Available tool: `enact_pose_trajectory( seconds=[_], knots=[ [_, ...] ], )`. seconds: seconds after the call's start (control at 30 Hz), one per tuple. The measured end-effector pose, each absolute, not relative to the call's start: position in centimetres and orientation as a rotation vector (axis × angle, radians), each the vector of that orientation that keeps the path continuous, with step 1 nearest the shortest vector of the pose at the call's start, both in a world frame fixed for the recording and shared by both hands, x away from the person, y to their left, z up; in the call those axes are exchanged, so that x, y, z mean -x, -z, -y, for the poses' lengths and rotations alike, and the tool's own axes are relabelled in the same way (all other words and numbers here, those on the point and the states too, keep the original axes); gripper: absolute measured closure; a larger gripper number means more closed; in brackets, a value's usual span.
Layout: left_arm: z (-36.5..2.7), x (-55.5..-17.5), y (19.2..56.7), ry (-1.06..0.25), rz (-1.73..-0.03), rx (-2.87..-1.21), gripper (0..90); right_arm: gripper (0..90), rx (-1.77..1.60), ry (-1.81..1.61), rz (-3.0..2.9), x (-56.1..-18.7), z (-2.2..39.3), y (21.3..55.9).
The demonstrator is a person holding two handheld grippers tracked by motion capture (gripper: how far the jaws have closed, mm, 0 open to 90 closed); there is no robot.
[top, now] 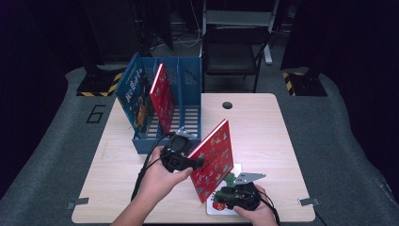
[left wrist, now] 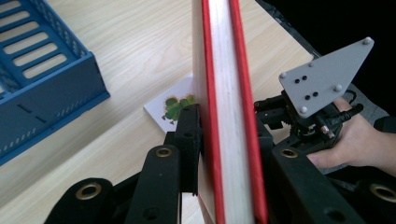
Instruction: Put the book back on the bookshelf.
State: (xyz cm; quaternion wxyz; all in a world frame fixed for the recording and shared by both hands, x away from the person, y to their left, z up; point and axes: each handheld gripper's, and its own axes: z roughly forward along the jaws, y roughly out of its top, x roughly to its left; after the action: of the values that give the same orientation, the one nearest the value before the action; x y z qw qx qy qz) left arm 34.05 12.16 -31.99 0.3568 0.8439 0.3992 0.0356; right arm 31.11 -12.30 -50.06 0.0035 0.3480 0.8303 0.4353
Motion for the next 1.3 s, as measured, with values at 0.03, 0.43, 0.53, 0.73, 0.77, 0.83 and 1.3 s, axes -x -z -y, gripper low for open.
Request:
enact_pose_trajectory(
  seconds=[0.03,0.43,0.53,0.73,0.77,0.83,1.3],
  knots=[
    [-12.2,-34.0,31.9,-0.09,-1.039,-2.172,74.4,54.9,-1.083,-1.361,-2.607,-31.1,12.2,50.0],
    [-13.0,-33.6,30.8,-0.112,-1.052,-2.163,77.7,59.2,-1.006,-1.362,-2.653,-29.6,10.4,49.7],
    [-12.8,-33.8,30.6,-0.119,-1.047,-2.166,78.3,61.7,-0.962,-1.37,-2.671,-29.3,9.9,49.6],
    [-12.2,-34.5,30.1,-0.116,-1.046,-2.169,78.7,71.6,-0.886,-1.383,-2.665,-28.8,8.7,49.8],
    [-12.1,-34.6,30.1,-0.125,-1.042,-2.172,78.7,72.1,-0.862,-1.378,-2.666,-28.8,8.5,49.9],
    [-11.8,-34.9,30.0,-0.124,-1.039,-2.168,78.7,72.4,-0.854,-1.379,-2.665,-28.7,8.3,49.9],
    [-10.2,-34.9,30.6,-0.14,-0.976,-2.16,77.4,70.1,-0.917,-1.416,-2.628,-29.4,8.8,49.9]
  ],
)
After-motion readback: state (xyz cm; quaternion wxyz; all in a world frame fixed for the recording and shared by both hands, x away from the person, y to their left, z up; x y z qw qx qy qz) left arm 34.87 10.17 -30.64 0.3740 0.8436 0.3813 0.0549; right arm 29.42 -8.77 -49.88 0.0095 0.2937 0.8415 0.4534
